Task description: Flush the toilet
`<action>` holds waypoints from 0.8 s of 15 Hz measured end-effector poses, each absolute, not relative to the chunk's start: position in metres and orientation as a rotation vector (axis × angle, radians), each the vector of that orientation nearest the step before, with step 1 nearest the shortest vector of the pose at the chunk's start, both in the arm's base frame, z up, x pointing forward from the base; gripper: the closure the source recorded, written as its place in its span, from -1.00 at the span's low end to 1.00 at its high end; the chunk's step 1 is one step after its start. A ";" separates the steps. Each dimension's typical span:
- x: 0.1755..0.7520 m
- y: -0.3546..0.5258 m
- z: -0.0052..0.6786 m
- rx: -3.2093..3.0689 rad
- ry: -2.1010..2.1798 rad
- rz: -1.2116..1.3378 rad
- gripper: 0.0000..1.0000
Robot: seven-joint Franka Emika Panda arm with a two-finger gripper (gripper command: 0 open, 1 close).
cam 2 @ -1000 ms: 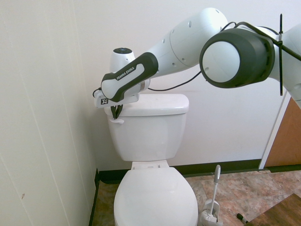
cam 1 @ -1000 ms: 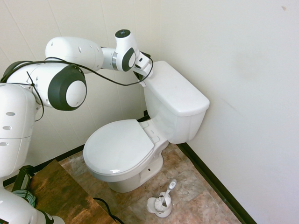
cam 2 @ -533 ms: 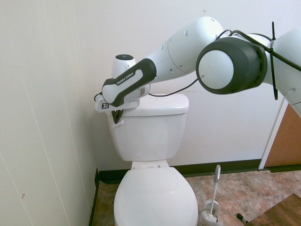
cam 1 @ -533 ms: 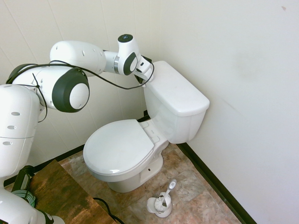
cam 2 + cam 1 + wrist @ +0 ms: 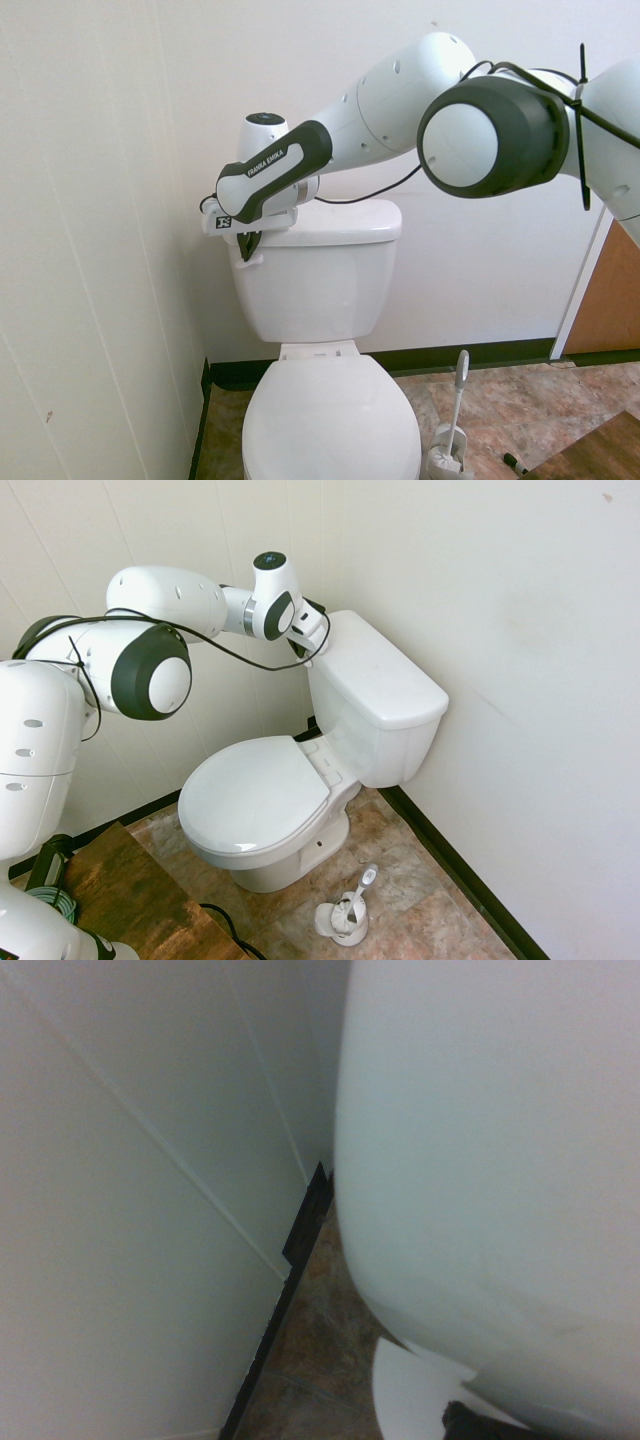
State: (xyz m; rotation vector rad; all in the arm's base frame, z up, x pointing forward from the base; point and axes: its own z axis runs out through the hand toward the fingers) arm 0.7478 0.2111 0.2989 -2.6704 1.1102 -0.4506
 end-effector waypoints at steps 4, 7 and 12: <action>0.710 0.218 0.342 -2.702 1.056 -0.423 1.00; 0.675 0.214 0.375 -2.722 1.048 -0.392 1.00; 0.617 0.166 0.393 -2.763 1.107 -0.369 1.00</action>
